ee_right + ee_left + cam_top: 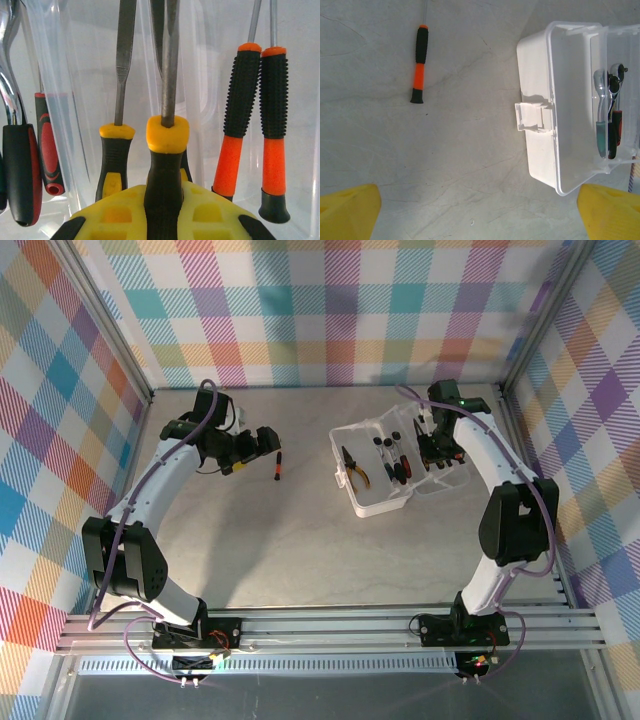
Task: Pack the tool kit
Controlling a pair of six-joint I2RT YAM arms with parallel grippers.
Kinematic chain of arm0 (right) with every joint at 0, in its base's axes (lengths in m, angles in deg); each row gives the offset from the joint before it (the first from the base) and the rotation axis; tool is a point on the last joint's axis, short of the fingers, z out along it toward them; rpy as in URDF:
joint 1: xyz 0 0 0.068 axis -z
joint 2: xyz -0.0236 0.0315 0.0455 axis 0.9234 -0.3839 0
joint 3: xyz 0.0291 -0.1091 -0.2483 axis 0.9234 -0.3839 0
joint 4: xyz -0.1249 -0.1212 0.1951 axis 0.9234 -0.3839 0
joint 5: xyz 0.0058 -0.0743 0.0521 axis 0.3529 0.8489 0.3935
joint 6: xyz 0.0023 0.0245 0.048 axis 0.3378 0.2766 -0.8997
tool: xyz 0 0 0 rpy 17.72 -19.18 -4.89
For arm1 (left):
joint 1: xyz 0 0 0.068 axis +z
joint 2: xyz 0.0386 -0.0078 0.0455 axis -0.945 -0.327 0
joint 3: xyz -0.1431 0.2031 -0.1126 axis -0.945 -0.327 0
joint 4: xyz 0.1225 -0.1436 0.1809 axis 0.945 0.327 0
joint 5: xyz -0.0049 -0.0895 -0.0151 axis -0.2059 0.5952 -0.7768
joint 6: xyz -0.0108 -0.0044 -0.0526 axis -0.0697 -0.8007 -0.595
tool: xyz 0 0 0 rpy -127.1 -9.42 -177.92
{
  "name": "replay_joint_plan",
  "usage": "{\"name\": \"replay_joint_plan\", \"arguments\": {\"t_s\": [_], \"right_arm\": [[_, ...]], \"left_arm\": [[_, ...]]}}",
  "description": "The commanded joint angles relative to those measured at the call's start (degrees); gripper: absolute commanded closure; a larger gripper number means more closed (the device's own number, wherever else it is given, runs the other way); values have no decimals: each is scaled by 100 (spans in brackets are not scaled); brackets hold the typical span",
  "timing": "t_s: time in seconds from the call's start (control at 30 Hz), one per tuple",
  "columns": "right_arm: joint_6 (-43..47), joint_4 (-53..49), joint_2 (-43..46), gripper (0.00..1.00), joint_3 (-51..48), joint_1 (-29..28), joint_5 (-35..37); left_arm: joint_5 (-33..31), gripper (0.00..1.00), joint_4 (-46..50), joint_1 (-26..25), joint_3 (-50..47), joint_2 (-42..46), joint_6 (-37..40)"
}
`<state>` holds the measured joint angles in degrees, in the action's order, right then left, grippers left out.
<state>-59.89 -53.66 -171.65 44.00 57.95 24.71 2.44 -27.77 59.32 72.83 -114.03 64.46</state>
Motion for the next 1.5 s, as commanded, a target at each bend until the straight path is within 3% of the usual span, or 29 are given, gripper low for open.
{"name": "replay_joint_plan", "arguments": {"t_s": [0.0, 0.67, 1.17, 1.47], "right_arm": [[117, 85, -133, 100, 61, -61, 39], [297, 330, -128, 100, 40, -210, -80], [306, -63, 237, 100, 231, -210, 8], [272, -82, 343, 91, -41, -213, -18]], "left_arm": [[94, 0, -62, -14, -23, 33, 62], [85, 0, -35, -17, 8, 18, 55], [129, 0, -68, -18, 8, 11, 48], [155, 0, -70, -18, 39, 0, 46]]}}
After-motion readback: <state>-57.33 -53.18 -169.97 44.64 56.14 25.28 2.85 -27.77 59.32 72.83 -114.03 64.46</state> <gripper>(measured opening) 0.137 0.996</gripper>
